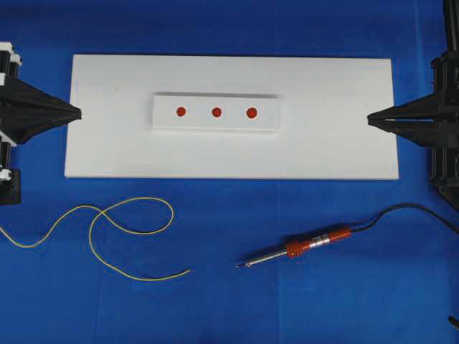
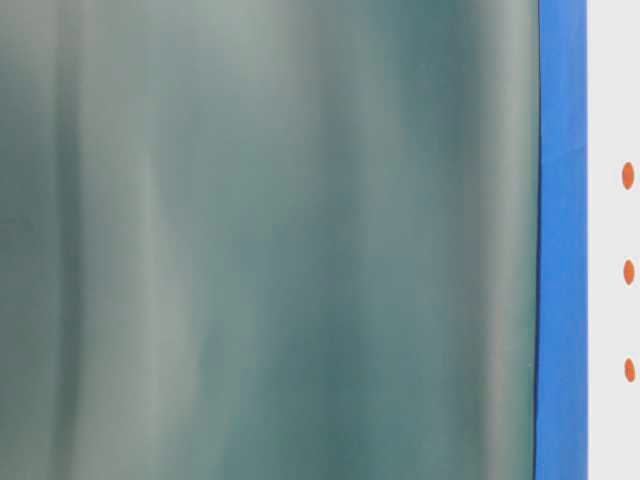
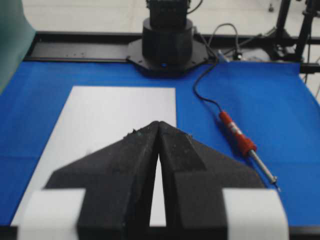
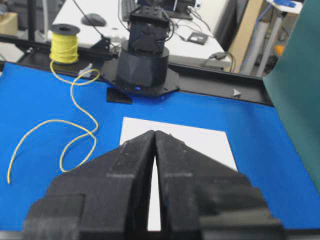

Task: Touch the tip of the soldering iron to the tip of the solder at the mark.
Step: 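Lower left gripper onto yellow solder wire, right onto red soldering iron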

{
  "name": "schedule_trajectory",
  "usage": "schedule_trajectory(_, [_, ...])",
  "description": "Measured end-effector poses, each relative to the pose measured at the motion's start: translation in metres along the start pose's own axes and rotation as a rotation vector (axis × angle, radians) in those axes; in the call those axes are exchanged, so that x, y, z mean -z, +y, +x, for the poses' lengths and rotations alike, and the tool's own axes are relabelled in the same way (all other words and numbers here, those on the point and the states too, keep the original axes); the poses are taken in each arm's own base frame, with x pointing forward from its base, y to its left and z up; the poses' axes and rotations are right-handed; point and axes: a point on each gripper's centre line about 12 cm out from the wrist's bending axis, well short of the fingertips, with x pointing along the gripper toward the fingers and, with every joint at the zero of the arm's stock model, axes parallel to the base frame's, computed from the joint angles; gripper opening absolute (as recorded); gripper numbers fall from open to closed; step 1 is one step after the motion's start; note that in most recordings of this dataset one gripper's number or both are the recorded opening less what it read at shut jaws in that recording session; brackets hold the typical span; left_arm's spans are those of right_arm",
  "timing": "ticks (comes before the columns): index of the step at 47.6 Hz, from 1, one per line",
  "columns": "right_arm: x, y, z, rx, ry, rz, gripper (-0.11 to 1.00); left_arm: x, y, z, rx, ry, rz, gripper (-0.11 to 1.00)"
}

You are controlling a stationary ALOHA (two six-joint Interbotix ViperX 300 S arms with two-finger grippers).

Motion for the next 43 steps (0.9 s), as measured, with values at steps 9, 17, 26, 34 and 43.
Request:
schedule_trajectory(9, [0.001,0.009,0.004,-0.044,0.055,0.004,-0.06,0.003,-0.002,-0.001,0.012,0.028,-0.008,-0.01])
schedule_trajectory(17, [0.003,0.019,0.007,-0.091,0.114,0.012,-0.06,0.002,-0.012,-0.001,0.061,0.026,-0.015,-0.01])
schedule_trajectory(26, [0.012,0.037,0.008,-0.174,0.170,0.042,-0.06,0.008,-0.032,0.000,0.157,0.054,-0.020,0.00])
schedule_trajectory(34, [0.027,0.051,0.013,-0.227,0.242,0.079,-0.01,0.022,-0.051,0.001,0.249,0.112,-0.022,0.08])
schedule_trajectory(43, [0.052,0.068,0.020,-0.273,0.357,0.120,0.37,0.043,-0.068,0.009,0.307,0.191,-0.043,0.62])
